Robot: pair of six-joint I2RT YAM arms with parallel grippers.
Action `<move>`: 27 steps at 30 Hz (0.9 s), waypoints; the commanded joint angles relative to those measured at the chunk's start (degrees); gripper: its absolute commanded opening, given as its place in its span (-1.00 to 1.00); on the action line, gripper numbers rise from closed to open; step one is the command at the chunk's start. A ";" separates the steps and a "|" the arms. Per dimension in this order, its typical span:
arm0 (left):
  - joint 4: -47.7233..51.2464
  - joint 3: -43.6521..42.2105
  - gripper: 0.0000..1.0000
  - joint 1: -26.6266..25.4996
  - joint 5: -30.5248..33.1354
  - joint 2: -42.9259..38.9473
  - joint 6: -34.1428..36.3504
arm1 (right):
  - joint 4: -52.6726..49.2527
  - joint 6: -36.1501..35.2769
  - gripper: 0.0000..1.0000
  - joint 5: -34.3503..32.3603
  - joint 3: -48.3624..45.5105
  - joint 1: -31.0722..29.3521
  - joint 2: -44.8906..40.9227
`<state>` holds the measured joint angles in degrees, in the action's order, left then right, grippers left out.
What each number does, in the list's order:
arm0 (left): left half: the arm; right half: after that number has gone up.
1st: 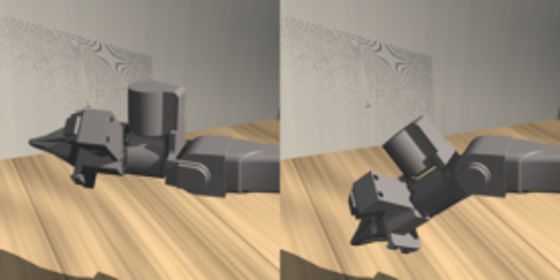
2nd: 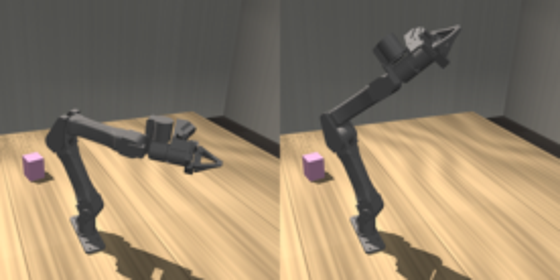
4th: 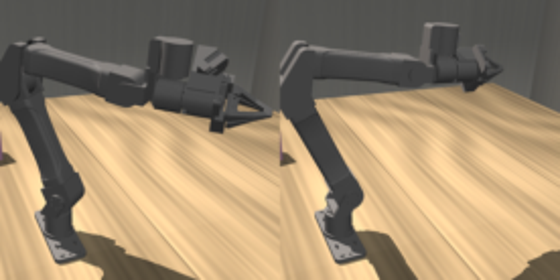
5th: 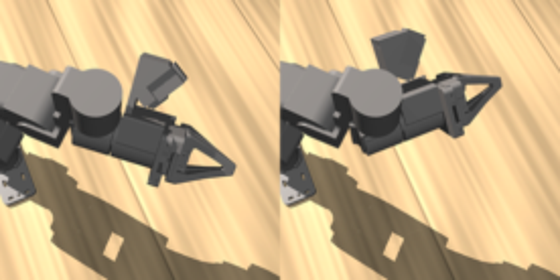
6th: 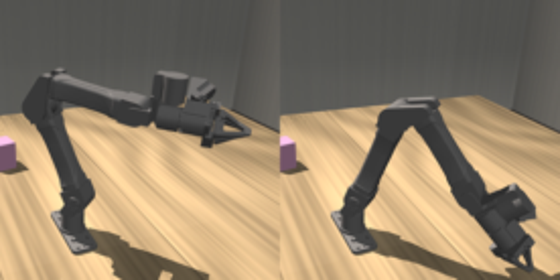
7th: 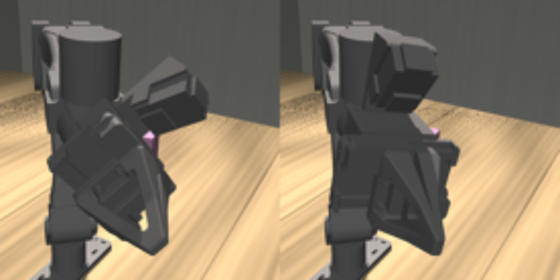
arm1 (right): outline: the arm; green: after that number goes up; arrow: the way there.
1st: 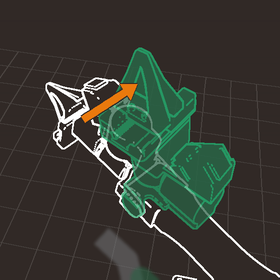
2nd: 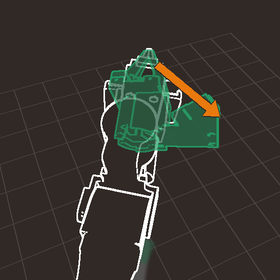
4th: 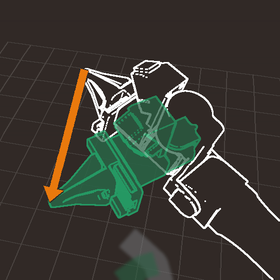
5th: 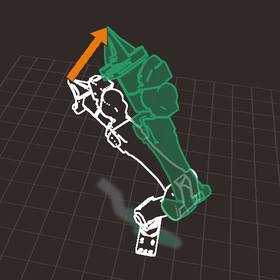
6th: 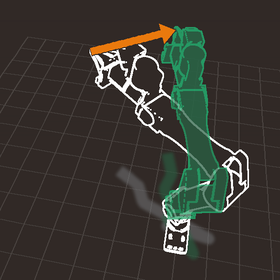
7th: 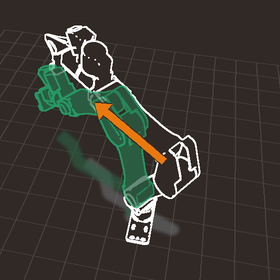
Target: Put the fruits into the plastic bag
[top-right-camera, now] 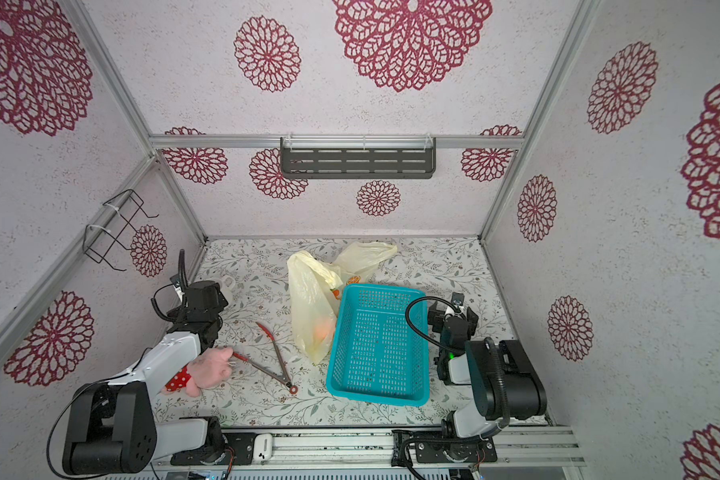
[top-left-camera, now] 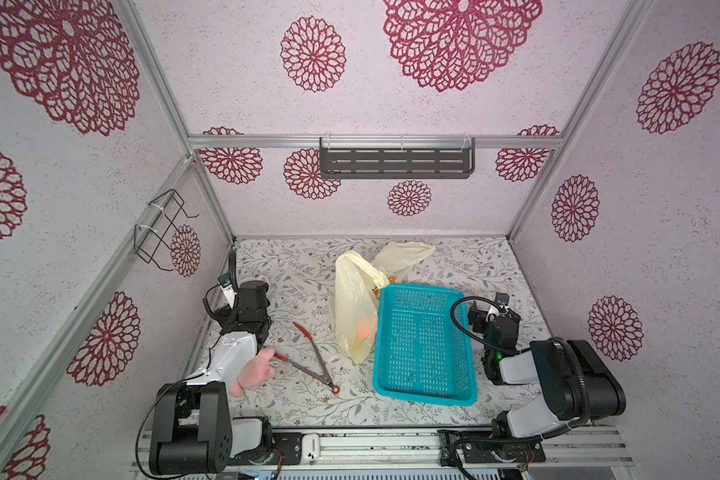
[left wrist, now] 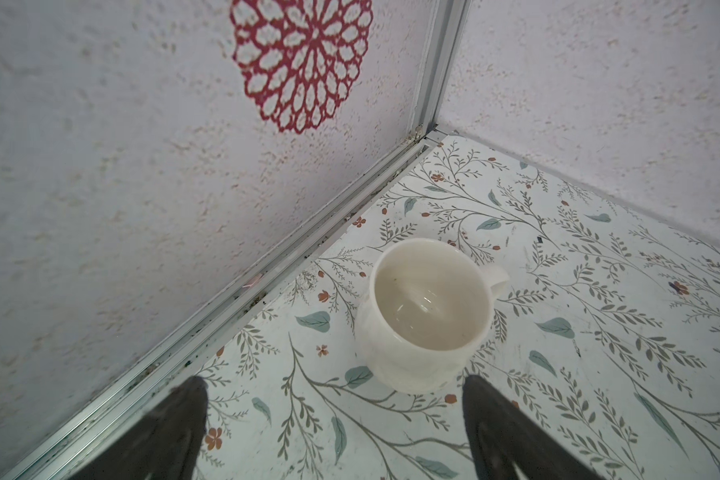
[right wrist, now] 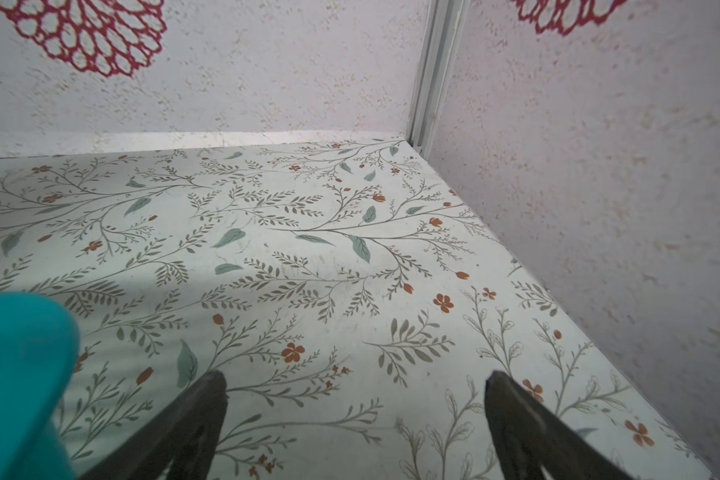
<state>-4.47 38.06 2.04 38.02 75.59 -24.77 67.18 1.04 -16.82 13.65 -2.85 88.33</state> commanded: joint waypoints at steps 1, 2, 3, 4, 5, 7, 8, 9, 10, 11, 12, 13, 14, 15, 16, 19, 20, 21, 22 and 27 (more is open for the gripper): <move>-10.97 -2.60 0.95 0.83 -2.35 2.93 6.33 | 1.75 -0.33 0.98 2.49 0.85 0.38 -0.31; -14.12 -3.96 0.95 0.86 -2.87 4.62 7.17 | 1.69 -0.22 0.98 2.59 0.83 0.39 -0.37; -17.47 -5.31 0.95 0.85 -3.33 6.24 7.36 | 2.25 -0.34 0.98 2.50 0.84 0.35 -0.14; -20.08 -5.45 0.95 0.58 -2.71 7.07 8.78 | 1.48 -0.25 0.98 2.53 0.85 0.43 -0.45; -18.52 -5.13 0.95 0.57 -4.57 6.57 8.61 | 2.37 -0.41 0.98 2.49 0.79 0.39 -0.12; -24.79 -6.57 0.95 0.76 -7.47 7.54 11.28 | 2.03 -0.30 0.98 2.49 0.81 0.39 -0.24; -23.67 -5.81 0.95 0.93 -8.05 7.80 11.96 | 1.99 -0.33 0.98 2.54 0.84 0.40 -0.29; -23.89 -5.59 0.95 1.31 -9.49 8.10 12.72 | 1.78 -0.34 0.98 2.49 0.85 0.39 -0.31; -26.66 -6.33 0.95 1.76 -11.19 8.42 14.24 | 2.11 -0.34 0.98 2.49 0.85 0.39 -0.23; -30.53 -7.91 0.95 2.09 -12.92 9.16 15.05 | 1.91 -0.33 0.98 2.49 0.79 0.39 -0.36; -34.94 -9.45 0.95 2.62 -14.23 10.67 14.99 | 2.11 -0.38 0.98 2.49 0.83 0.39 -0.25; -41.09 -10.92 0.95 2.96 -15.24 12.55 16.00 | 1.88 -0.29 0.98 2.49 0.85 0.39 -0.33; -40.21 -11.56 0.95 3.05 -16.38 11.53 15.65 | 2.11 -0.33 0.98 2.49 0.82 0.39 -0.27; -39.23 -12.36 0.97 3.21 -17.89 10.77 14.77 | 2.00 -0.30 0.98 2.53 0.81 0.39 -0.27; -43.62 -14.01 0.97 3.22 -18.71 12.17 15.45 | 2.11 -0.32 0.98 2.49 0.83 0.39 -0.29; -43.50 -13.22 0.95 3.67 -21.03 12.81 16.34 | 2.18 -0.42 0.98 2.45 0.62 0.38 -0.31; -42.04 -12.96 0.95 4.50 -22.90 12.54 15.45 | 2.54 -0.42 0.98 2.40 0.45 0.30 -0.36; -43.98 -13.29 0.95 4.55 -22.62 13.32 15.97 | 2.31 -0.12 0.98 2.25 0.67 0.30 -0.29; -46.50 -13.76 0.95 4.48 -22.60 13.95 16.22 | 1.57 0.01 0.98 2.22 0.91 0.30 -0.35; -45.89 -13.60 0.95 4.46 -22.64 13.79 16.05 | 2.55 -0.55 0.98 1.37 0.58 -0.14 -0.27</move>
<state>-47.09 23.97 6.11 16.95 89.03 -10.46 67.00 1.02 -15.22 13.65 -2.68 88.36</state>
